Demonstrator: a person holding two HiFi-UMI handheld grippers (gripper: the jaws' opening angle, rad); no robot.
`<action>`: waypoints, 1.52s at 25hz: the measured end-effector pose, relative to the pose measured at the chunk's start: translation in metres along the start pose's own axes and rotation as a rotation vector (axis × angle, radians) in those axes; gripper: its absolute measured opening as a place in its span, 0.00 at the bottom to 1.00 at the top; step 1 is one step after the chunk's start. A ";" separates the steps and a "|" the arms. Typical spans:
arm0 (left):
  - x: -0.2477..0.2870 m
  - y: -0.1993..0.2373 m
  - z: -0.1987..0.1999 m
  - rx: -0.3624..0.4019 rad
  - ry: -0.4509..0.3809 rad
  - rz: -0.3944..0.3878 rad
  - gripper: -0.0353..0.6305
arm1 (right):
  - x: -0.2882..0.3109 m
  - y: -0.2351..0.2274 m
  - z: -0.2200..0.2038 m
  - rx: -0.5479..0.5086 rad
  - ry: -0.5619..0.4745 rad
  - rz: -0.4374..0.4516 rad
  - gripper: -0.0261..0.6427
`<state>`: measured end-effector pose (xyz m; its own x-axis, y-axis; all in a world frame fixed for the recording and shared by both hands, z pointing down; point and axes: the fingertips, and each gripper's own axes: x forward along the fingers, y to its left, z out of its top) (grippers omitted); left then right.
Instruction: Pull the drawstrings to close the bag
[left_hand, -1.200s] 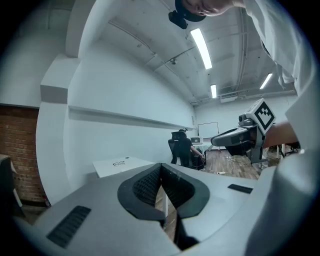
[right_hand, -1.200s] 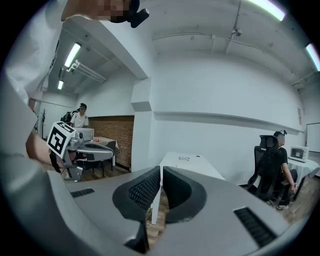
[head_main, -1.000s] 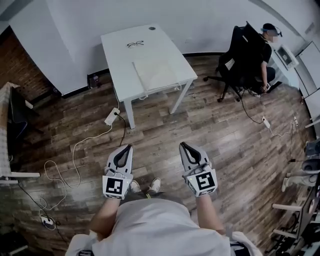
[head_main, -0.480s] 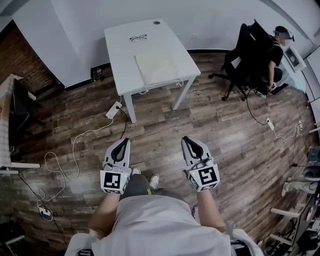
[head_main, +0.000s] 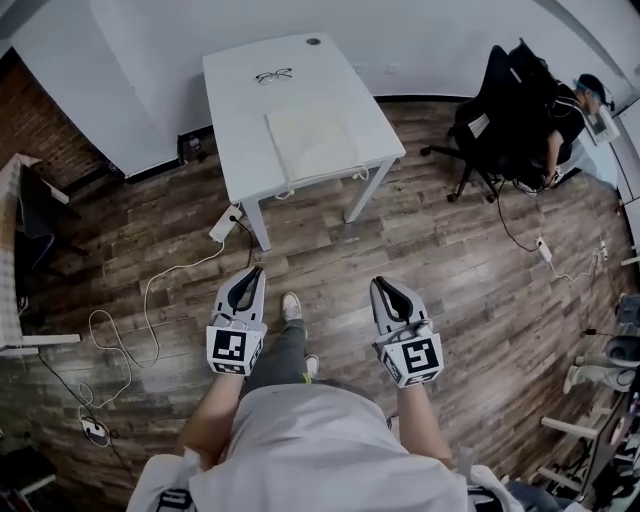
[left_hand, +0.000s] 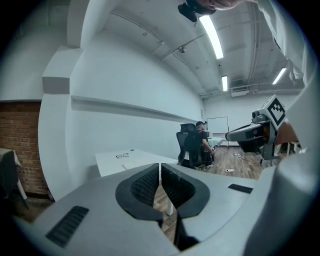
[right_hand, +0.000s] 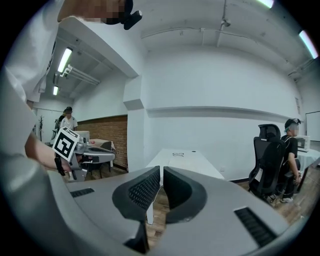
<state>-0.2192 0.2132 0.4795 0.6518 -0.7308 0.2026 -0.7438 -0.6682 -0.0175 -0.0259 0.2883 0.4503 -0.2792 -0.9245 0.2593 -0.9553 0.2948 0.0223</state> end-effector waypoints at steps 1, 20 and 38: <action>0.014 0.006 0.001 0.002 0.001 -0.001 0.08 | 0.010 -0.008 0.001 -0.001 0.009 -0.005 0.11; 0.225 0.115 -0.010 -0.036 0.106 -0.103 0.08 | 0.211 -0.122 0.041 -0.040 0.113 -0.068 0.11; 0.289 0.104 -0.049 -0.083 0.246 0.038 0.08 | 0.290 -0.236 -0.025 -0.169 0.267 -0.023 0.11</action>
<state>-0.1155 -0.0604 0.5839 0.5753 -0.6925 0.4353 -0.7831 -0.6200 0.0485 0.1209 -0.0433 0.5446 -0.2013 -0.8419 0.5008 -0.9252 0.3313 0.1851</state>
